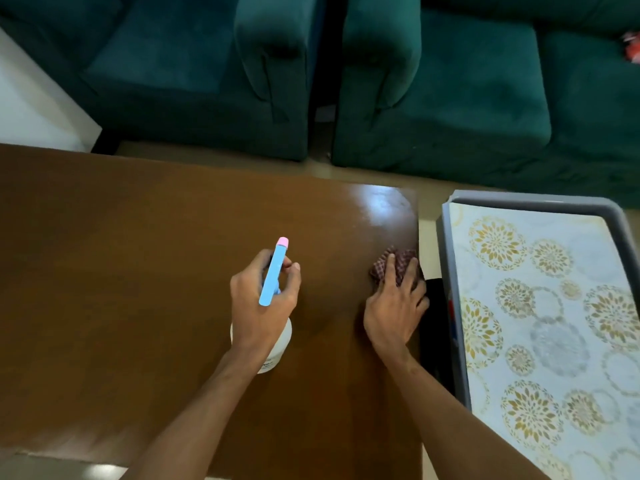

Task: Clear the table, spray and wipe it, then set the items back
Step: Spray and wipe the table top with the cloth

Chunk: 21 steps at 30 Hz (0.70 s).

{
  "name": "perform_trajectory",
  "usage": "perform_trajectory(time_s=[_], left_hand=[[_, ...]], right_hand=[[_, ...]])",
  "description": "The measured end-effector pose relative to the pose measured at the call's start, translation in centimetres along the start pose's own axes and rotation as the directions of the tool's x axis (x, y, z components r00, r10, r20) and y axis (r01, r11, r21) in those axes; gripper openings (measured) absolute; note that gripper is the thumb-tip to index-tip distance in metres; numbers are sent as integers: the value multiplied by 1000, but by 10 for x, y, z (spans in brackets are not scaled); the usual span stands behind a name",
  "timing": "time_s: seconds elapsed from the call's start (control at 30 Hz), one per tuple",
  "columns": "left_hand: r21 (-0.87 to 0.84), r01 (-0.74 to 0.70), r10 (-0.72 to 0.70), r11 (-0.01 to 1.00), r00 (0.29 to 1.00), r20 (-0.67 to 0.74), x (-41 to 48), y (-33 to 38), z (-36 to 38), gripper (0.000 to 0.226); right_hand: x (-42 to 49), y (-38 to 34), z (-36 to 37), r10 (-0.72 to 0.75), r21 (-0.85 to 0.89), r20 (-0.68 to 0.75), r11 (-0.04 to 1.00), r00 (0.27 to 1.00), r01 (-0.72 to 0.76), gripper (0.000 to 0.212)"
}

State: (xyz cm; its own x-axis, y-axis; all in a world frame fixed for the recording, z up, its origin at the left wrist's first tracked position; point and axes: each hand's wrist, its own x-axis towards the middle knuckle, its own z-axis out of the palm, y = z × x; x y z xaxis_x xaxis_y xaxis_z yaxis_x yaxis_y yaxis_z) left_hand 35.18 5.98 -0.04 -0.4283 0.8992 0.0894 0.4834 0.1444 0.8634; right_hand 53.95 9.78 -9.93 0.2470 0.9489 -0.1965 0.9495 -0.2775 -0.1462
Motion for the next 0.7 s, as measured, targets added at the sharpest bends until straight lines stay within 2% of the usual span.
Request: perform_trajectory(time_s=[0.13,0.2,0.27,0.33,0.4,0.47,0.53,0.57,0.6,0.7], left_hand=[[-6,-29,29,1000,1000,-2,14,6,19,12],[3,-43,43,999,999,-7,20,5,22,11],[-2,-30,30,1000,999,-12,25,1,23,10],[-4,-32,32,999,999,-21,29,-2,22,10],[4,-40,40,999,999,-22,33,-5,20,9],[5,-33,33,999,999,-31,38,-7,19,9],[10,-34,34,999,999,-41,43,-8,19,9],[10,-36,37,999,999,-40,45,-8,19,9],[4,-37,38,999,999,-39,47,-7,19,10],[-21,-41,40,999,999,-31,52,-3,20,9]], right_hand=[[16,-10,0,68,0,-12,998,998,-68,72],[28,-24,3,-24,20,1,1000,1000,24,72],[40,-43,6,-225,17,17,974,974,225,71],[55,-63,8,-443,-12,43,896,895,444,70],[71,-86,11,-610,-30,104,787,785,616,68],[89,-105,11,-712,-62,156,685,685,726,68],[108,-113,7,-747,-100,175,635,641,766,68],[117,-112,5,-731,-113,157,654,664,748,67],[126,-107,2,-686,-113,119,709,718,696,67],[142,-72,-6,-352,-6,1,936,936,352,72]])
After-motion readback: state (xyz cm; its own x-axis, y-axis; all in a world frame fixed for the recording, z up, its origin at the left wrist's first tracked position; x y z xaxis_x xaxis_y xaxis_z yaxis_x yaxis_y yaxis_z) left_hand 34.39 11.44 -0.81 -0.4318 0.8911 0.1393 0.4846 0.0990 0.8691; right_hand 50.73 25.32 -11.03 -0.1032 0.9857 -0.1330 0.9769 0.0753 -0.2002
